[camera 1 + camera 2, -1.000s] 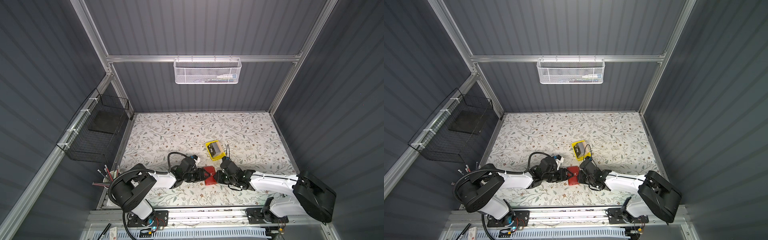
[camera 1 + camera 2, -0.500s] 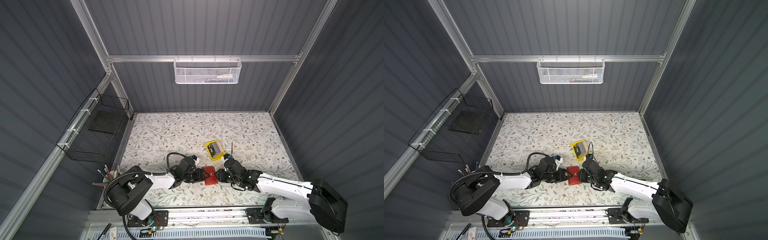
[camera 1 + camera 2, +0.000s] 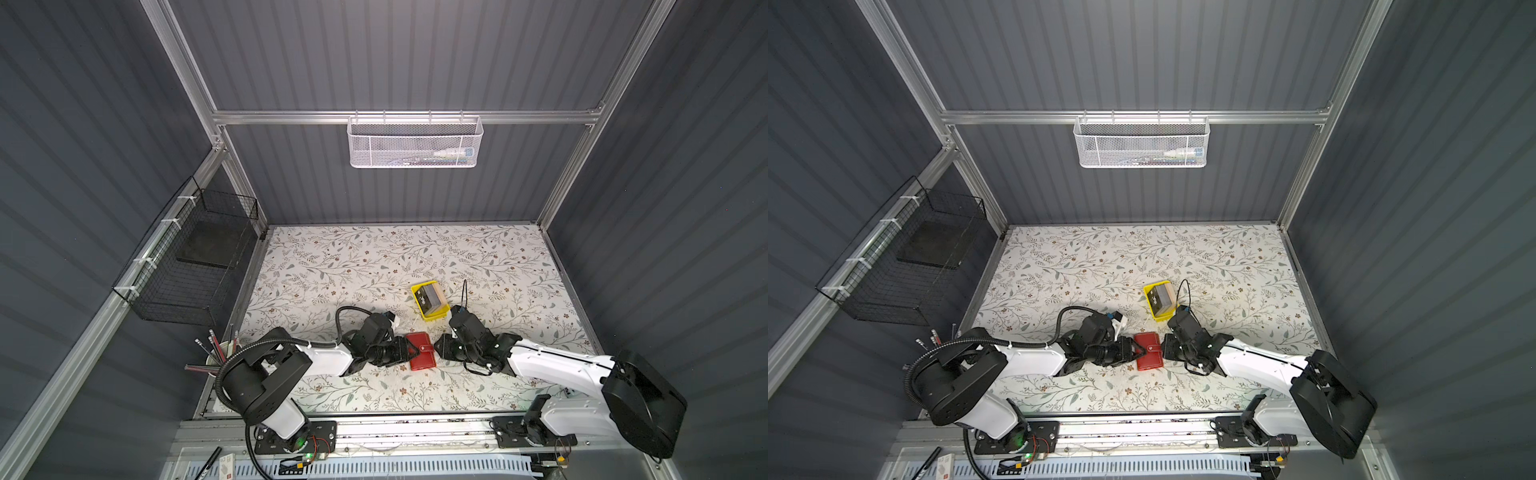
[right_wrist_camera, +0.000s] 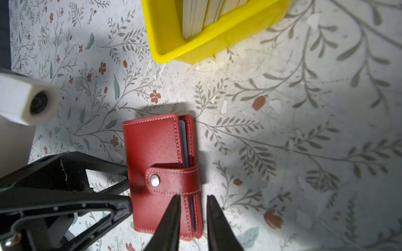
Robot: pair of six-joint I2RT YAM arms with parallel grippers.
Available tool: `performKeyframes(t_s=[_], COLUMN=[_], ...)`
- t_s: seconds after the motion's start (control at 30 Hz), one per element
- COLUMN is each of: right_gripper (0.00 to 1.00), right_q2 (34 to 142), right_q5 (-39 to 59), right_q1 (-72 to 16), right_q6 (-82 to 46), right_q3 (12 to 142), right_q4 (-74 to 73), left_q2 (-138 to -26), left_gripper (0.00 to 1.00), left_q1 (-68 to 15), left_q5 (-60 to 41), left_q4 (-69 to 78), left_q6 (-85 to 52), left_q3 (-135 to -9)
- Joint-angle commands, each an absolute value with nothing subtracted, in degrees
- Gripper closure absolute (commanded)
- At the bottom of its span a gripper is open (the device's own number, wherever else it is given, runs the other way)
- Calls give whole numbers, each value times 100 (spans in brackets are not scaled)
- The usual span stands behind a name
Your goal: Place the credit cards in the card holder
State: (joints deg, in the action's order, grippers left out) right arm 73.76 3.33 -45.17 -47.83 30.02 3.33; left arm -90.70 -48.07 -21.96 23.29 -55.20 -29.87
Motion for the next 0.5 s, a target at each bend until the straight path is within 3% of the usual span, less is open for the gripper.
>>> performKeyframes(t_s=[0.0,0.47], right_gripper=[75,75], right_q2=[7435,7839], right_q5=[510,545], right_q1=[-4498,-4482], right_q6=[-4663,-4742], right_q3=[3170,3206], right_q4=[197,182], left_q2=[-9209,-9225], left_gripper=[50,53], left_q1=[-4850,-4845], left_q5=[-2222,-2345], left_q4=[2316,2659], left_q6=[-5546,-5431], left_q3=[-3039,-3015])
